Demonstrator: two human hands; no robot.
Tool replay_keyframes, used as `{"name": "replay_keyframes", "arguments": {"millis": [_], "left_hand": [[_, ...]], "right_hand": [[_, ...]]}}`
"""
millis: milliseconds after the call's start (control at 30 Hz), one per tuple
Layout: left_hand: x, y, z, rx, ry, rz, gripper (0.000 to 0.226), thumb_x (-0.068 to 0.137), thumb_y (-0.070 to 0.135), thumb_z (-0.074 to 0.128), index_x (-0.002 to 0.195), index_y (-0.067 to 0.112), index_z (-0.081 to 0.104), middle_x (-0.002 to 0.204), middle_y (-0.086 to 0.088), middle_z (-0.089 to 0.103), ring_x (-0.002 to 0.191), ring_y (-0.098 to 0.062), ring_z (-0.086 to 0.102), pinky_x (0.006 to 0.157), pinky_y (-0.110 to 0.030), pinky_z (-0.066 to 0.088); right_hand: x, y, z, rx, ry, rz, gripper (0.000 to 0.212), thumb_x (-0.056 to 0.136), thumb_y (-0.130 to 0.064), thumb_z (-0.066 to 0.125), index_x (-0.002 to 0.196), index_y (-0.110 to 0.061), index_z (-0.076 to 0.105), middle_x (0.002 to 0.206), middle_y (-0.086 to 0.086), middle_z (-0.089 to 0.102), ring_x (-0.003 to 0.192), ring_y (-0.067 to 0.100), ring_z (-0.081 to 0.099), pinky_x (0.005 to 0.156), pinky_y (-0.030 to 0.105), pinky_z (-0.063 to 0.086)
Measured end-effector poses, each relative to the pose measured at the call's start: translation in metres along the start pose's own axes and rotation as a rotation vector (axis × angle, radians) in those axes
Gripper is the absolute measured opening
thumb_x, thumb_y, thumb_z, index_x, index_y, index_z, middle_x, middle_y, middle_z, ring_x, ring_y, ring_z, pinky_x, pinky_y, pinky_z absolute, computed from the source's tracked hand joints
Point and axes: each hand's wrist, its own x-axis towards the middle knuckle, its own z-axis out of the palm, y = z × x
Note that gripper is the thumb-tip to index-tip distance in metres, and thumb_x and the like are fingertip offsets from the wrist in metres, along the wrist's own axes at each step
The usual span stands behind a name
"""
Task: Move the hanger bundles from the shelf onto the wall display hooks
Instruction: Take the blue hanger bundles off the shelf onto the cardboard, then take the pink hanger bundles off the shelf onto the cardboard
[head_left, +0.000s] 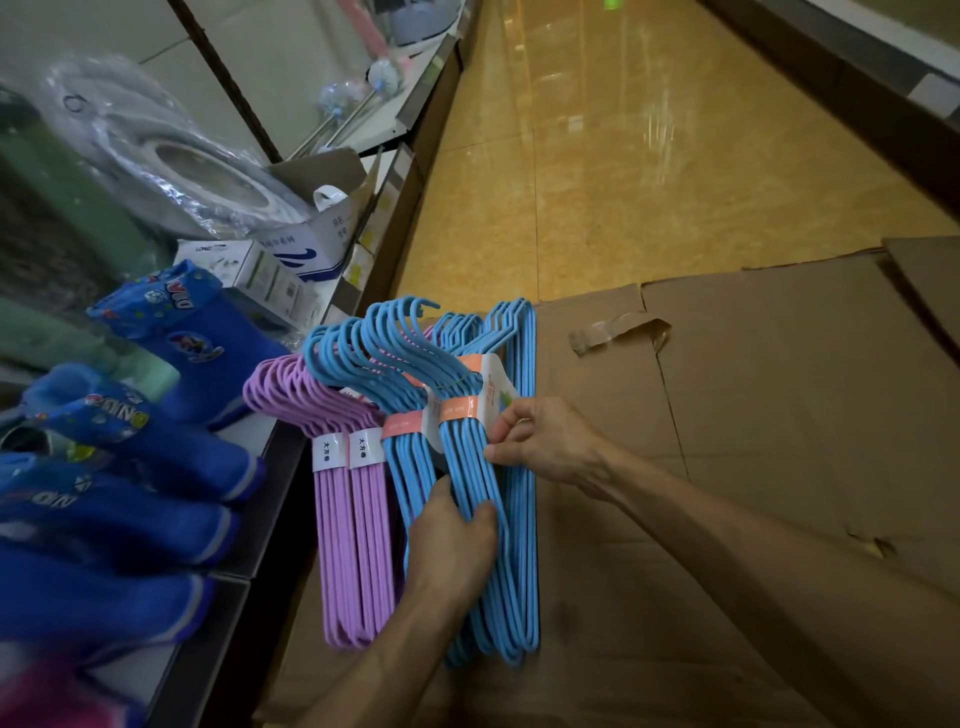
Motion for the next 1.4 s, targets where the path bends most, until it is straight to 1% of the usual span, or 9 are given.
{"name": "replay_keyframes", "arguments": {"millis": [133,267,367,467,600,700,967,1133,1400], "left_hand": [[-0.012,0.006,-0.015,0.158,0.078,0.11,0.036,0.098,0.025,0.056,0.133,0.02,0.053,0.105,0.018,0.06,0.082,0.005,0.055,0.065,-0.002,0.042],[-0.02,0.019,-0.028,0.228,0.072,0.188,0.033,0.098,0.027,0.057,0.131,0.024,0.055,0.129,0.007,0.059,0.109,-0.009,0.06,0.093,-0.034,0.054],[-0.02,0.029,-0.032,0.252,0.053,0.297,0.022,0.096,0.024,0.058,0.117,0.027,0.061,0.117,0.011,0.063,0.096,-0.005,0.062,0.084,-0.033,0.055],[-0.021,0.04,-0.023,0.245,-0.007,0.412,0.014,0.095,0.02,0.06,0.105,0.031,0.062,0.1,0.016,0.065,0.078,0.002,0.062,0.067,-0.019,0.049],[-0.028,0.062,0.004,0.201,-0.125,0.533,0.019,0.093,0.008,0.063,0.094,0.027,0.066,0.081,0.013,0.068,0.068,-0.003,0.066,0.068,-0.018,0.052],[-0.038,0.08,0.028,0.24,-0.252,0.639,0.024,0.091,0.007,0.066,0.092,0.031,0.064,0.077,0.01,0.066,0.064,-0.01,0.066,0.069,-0.033,0.055],[-0.074,0.156,0.109,0.384,-0.604,0.829,0.014,0.098,0.021,0.055,0.098,0.033,0.062,0.081,0.011,0.067,0.071,-0.002,0.067,0.064,-0.018,0.052],[-0.104,0.208,0.156,0.323,-0.674,0.957,0.015,0.098,0.021,0.056,0.095,0.035,0.061,0.08,0.012,0.067,0.066,-0.001,0.067,0.058,-0.015,0.049],[-0.145,0.266,0.202,0.113,-0.821,1.075,0.019,0.096,0.017,0.057,0.097,0.034,0.065,0.084,0.014,0.067,0.07,-0.008,0.07,0.067,-0.038,0.058]], "right_hand": [[-0.001,0.002,0.006,-0.032,0.025,0.002,0.017,0.081,-0.015,0.082,0.081,-0.017,0.065,0.083,0.005,0.076,0.083,0.015,0.072,0.077,0.027,0.056],[-0.007,-0.003,0.002,-0.104,0.031,-0.01,0.015,0.082,-0.019,0.08,0.082,-0.018,0.066,0.087,0.002,0.073,0.087,0.016,0.07,0.076,0.03,0.057],[-0.016,-0.006,-0.017,-0.15,0.064,-0.017,0.014,0.082,-0.023,0.078,0.088,-0.014,0.069,0.092,-0.002,0.07,0.084,0.013,0.064,0.07,0.031,0.055],[-0.03,-0.009,-0.048,-0.173,0.117,-0.013,0.012,0.085,-0.025,0.073,0.088,-0.013,0.07,0.091,0.002,0.073,0.081,0.015,0.064,0.082,0.041,0.058],[-0.062,-0.007,-0.095,-0.251,0.206,-0.045,0.016,0.088,-0.03,0.068,0.084,-0.015,0.07,0.084,-0.001,0.074,0.078,0.012,0.065,0.078,0.038,0.056],[-0.094,0.004,-0.135,-0.349,0.24,-0.042,0.013,0.089,-0.035,0.066,0.082,-0.024,0.066,0.081,-0.007,0.072,0.077,0.006,0.064,0.068,0.028,0.052],[-0.209,0.026,-0.261,-0.594,0.473,0.046,0.012,0.091,-0.031,0.063,0.09,-0.02,0.067,0.085,-0.004,0.072,0.083,0.012,0.065,0.081,0.037,0.056],[-0.287,0.031,-0.314,-0.602,0.651,0.081,0.013,0.092,-0.033,0.063,0.088,-0.021,0.067,0.082,-0.007,0.074,0.078,0.002,0.064,0.071,0.022,0.05],[-0.372,0.041,-0.35,-0.603,0.834,0.112,0.01,0.09,-0.03,0.065,0.087,-0.022,0.068,0.081,-0.005,0.072,0.076,0.007,0.066,0.07,0.027,0.051]]}}
